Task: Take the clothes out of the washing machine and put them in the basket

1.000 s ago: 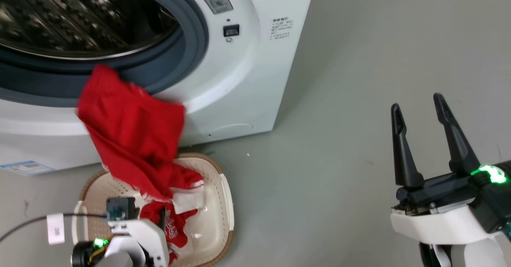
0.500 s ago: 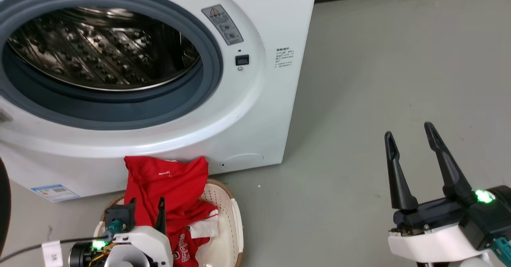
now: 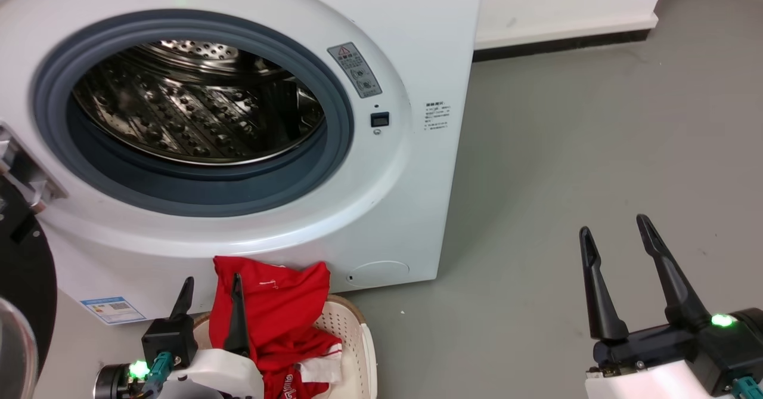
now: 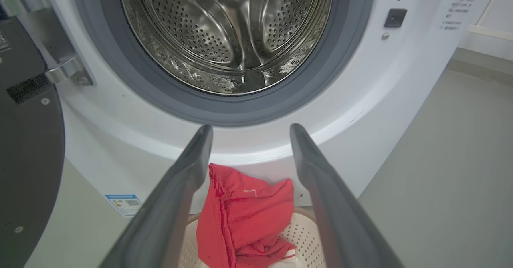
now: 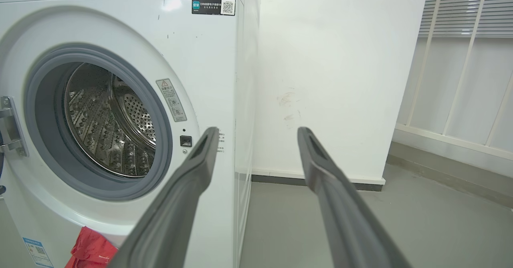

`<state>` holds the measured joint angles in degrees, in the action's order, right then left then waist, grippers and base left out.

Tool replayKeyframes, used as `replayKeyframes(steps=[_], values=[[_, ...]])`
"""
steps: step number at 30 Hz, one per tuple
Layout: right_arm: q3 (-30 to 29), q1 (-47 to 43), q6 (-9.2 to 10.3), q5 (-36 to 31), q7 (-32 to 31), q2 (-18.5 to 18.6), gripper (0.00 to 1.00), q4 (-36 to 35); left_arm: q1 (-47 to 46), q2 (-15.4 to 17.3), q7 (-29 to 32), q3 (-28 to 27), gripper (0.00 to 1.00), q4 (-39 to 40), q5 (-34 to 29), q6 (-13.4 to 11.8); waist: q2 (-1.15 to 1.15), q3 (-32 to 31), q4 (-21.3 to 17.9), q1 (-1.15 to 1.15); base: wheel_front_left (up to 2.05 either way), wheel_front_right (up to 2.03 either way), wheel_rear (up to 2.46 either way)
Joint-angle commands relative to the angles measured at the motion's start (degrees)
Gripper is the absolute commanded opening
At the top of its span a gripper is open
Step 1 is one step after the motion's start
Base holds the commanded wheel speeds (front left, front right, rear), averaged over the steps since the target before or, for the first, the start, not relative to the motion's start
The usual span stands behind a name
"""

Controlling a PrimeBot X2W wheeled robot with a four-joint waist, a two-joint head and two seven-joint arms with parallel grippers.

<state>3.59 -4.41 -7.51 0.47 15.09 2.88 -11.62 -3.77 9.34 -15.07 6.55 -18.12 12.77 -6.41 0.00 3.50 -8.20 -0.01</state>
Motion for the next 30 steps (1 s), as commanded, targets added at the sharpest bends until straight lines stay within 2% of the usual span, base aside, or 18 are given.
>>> replayKeyframes(steps=[1, 13, 30], values=[[-0.2, -1.0, 0.04, -0.2, 0.1, 0.0, 1.0, 0.0, 1.2, -0.7, -0.2, -1.0, 1.0, 1.8, -1.3, 0.4, 0.0, -1.0, 0.8, 0.01, 0.0, 0.0, 0.0], [-1.3, -1.9, 0.04, 0.1, 0.1, 0.0, 1.0, -0.5, 6.1, -4.4, -0.1, -7.9, 1.0, 13.8, -7.7, 1.7, 0.0, -2.5, 3.0, 0.01, 0.0, 0.0, 0.0], [-1.4, -2.2, 0.04, 0.8, 0.1, 0.0, 1.0, -0.1, 7.1, -6.0, -0.1, -10.9, 1.0, 15.3, -9.6, 4.7, 0.0, -2.3, 3.0, 0.01, 0.0, 0.0, 0.0]])
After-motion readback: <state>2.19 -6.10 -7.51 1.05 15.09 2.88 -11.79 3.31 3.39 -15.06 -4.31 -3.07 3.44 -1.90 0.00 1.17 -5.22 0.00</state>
